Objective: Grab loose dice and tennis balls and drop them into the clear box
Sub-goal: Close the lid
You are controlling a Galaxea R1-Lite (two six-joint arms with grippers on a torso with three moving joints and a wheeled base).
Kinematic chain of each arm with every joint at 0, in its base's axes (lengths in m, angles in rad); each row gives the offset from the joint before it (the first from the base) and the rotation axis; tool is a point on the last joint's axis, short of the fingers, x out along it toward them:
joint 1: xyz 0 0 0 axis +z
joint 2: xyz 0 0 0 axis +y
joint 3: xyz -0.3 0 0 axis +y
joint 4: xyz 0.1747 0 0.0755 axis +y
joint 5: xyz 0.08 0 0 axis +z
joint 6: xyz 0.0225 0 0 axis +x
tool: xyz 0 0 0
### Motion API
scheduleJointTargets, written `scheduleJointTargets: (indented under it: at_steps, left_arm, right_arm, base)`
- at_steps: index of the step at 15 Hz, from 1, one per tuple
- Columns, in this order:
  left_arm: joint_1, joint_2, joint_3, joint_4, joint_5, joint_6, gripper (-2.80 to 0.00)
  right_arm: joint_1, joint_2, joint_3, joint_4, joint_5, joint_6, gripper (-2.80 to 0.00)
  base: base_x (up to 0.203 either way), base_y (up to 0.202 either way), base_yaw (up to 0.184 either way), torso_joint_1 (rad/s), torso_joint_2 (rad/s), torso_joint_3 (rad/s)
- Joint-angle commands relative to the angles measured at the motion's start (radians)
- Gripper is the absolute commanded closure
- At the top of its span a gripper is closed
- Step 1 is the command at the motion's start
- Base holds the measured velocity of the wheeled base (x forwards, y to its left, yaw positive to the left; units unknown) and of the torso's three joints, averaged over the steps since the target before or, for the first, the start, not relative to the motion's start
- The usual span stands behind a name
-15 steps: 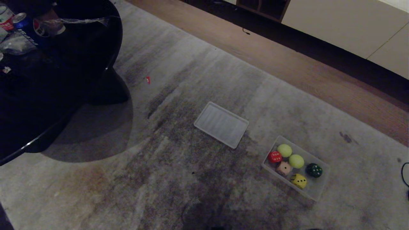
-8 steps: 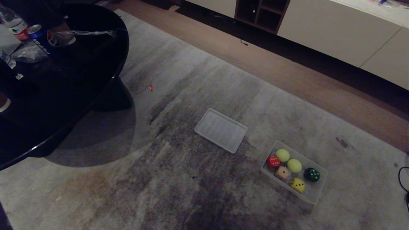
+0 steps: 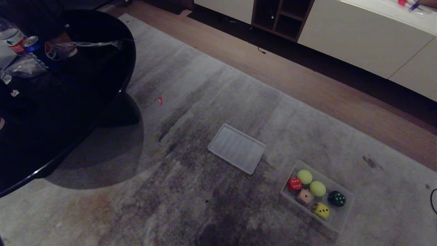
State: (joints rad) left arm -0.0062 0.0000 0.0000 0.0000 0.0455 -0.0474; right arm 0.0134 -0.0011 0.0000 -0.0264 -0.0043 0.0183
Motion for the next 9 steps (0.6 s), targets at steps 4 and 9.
scheduleJointTargets:
  at_steps: [4, 9]
  left_arm:
    - [0.000, 0.002, 0.002, 0.000, 0.000, 0.000, 0.00]
    - [0.000, 0.002, 0.002, 0.000, 0.000, 0.000, 0.00]
  right_arm:
    - [0.000, 0.001, 0.009, 0.000, 0.001, -0.001, 0.00]
    - [0.000, 0.003, 0.009, -0.001, 0.004, -0.003, 0.00]
  base:
    - [0.153, 0.000, 0.000, 0.002, 0.00, 0.001]
    - [0.000, 0.000, 0.000, 0.000, 0.00, 0.000]
